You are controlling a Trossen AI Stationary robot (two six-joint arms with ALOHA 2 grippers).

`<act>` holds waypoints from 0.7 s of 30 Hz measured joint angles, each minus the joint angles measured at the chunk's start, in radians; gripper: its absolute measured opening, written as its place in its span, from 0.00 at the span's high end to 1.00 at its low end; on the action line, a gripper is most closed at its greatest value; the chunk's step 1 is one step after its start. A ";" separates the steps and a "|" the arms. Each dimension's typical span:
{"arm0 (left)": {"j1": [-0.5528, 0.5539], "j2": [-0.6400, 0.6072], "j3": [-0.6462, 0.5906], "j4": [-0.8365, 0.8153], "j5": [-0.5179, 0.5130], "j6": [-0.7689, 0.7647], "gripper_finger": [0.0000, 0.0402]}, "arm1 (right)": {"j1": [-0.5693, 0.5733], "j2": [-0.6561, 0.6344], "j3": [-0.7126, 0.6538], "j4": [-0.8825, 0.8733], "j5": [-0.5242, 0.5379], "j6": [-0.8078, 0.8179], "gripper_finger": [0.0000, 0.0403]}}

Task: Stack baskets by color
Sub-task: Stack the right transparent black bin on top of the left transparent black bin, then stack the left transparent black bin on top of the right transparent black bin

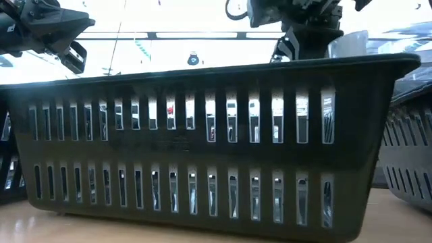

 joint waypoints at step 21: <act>0.000 0.000 0.000 0.000 0.000 0.000 0.91 | -0.100 -0.046 0.001 0.471 -0.008 -0.139 0.90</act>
